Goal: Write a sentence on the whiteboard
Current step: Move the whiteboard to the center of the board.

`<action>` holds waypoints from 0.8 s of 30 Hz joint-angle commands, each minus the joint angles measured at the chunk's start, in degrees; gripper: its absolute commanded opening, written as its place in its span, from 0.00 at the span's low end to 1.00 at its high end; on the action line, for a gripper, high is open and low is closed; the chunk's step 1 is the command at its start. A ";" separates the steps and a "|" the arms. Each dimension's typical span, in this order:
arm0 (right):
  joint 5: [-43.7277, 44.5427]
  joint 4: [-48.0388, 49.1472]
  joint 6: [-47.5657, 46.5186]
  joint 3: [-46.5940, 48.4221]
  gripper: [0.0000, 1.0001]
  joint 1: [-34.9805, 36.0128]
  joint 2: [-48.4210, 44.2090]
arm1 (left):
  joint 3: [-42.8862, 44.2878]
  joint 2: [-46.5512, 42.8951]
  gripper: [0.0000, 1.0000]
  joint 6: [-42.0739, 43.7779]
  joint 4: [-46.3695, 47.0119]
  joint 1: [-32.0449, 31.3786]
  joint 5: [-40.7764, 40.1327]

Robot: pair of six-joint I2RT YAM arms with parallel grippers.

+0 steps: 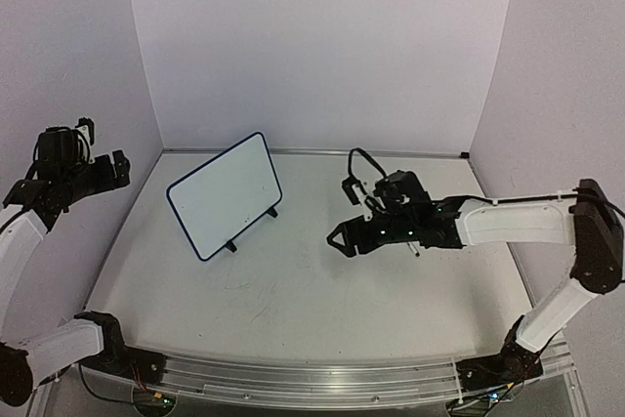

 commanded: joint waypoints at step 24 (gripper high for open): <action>4.57 -5.65 -6.22 57.84 0.56 1.49 56.04 | -0.80 0.65 0.99 0.71 3.70 0.19 6.90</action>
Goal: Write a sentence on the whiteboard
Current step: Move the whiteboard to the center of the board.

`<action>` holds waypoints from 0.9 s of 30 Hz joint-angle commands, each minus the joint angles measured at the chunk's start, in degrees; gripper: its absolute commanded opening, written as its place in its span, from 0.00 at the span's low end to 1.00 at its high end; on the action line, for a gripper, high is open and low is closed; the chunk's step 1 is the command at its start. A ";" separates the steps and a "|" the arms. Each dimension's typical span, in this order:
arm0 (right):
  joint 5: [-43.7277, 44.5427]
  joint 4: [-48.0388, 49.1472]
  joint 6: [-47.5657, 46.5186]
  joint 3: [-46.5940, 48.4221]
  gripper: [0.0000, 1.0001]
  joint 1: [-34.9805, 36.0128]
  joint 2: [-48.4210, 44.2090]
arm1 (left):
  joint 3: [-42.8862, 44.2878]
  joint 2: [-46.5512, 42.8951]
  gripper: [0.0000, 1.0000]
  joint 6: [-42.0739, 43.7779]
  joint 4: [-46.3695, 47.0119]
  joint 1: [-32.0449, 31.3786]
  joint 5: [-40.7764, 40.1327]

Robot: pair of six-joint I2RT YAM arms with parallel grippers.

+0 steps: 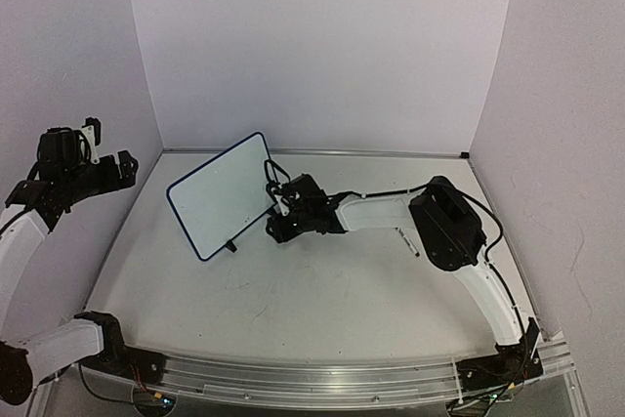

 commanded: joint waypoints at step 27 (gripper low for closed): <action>-1.86 -10.68 0.80 18.51 0.30 -2.54 12.54 | 0.15 -0.11 1.00 0.68 2.04 0.20 0.92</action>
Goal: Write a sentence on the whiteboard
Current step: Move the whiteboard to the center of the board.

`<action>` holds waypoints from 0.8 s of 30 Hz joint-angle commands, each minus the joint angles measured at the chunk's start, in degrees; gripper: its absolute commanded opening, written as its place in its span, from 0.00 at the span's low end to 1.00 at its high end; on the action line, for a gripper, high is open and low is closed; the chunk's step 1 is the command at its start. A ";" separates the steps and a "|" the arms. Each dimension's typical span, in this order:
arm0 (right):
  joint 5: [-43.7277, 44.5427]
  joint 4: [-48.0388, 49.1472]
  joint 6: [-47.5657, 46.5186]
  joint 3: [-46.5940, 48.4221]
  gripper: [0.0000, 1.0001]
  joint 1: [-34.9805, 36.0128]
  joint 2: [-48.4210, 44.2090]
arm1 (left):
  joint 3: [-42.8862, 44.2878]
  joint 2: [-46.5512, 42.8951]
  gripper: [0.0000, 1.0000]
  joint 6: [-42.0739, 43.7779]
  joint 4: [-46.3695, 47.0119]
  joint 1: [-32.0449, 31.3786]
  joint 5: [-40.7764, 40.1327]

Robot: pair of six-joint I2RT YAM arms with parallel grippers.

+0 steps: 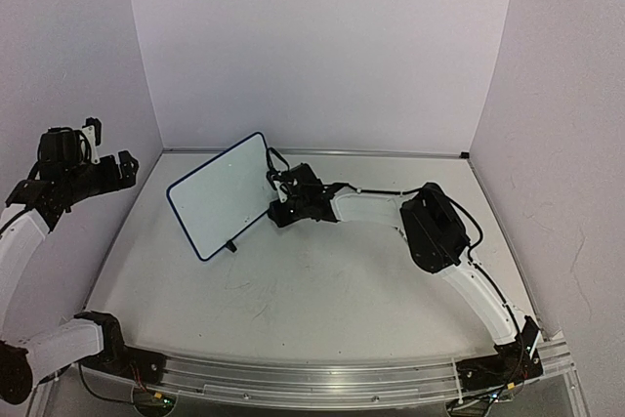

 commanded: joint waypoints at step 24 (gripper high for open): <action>24.95 6.24 0.73 -23.82 0.00 3.88 -14.47 | 0.16 -0.27 0.99 0.95 1.58 0.20 -0.57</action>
